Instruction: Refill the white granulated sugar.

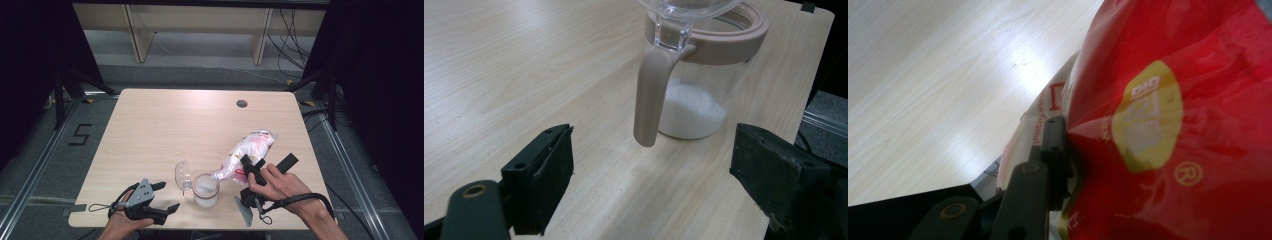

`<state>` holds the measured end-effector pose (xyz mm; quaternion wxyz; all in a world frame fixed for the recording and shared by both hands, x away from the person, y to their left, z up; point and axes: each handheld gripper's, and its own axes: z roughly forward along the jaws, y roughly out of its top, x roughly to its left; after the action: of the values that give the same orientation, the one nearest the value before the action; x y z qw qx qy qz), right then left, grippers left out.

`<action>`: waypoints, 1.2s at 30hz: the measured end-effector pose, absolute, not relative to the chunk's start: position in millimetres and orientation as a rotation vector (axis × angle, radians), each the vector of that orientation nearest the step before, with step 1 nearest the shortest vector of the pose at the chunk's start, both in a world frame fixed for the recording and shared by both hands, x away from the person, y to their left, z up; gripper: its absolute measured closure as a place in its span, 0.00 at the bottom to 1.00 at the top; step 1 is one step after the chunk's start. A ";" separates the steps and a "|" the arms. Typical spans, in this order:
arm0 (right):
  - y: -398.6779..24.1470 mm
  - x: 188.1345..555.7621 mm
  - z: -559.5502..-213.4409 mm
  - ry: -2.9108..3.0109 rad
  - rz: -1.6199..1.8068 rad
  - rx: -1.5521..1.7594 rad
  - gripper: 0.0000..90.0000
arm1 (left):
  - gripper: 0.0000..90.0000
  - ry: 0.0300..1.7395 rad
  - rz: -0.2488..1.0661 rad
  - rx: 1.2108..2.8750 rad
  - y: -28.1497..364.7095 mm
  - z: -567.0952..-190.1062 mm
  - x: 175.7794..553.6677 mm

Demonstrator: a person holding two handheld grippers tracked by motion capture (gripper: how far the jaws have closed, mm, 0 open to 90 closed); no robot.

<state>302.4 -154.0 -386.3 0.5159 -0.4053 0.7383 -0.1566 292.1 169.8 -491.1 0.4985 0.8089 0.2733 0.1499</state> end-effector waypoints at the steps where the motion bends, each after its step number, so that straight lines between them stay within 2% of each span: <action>1: -153.0 302.8 -385.9 1.769 -0.377 -0.987 0.84 | 0.19 0.694 0.348 1.945 168.9 -491.6 290.6; 9: -151.4 302.7 -382.8 1.768 -0.379 -0.980 0.85 | 0.19 0.666 0.363 1.955 169.8 -490.7 291.7; 36: -180.0 312.3 -399.3 1.994 -0.012 -0.671 0.85 | 0.19 0.677 0.350 1.949 168.9 -491.5 291.6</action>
<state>312.3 -180.0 -399.3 0.4960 -0.2768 0.8230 -0.0048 291.6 168.9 -491.5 0.5008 0.8061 0.2801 0.1448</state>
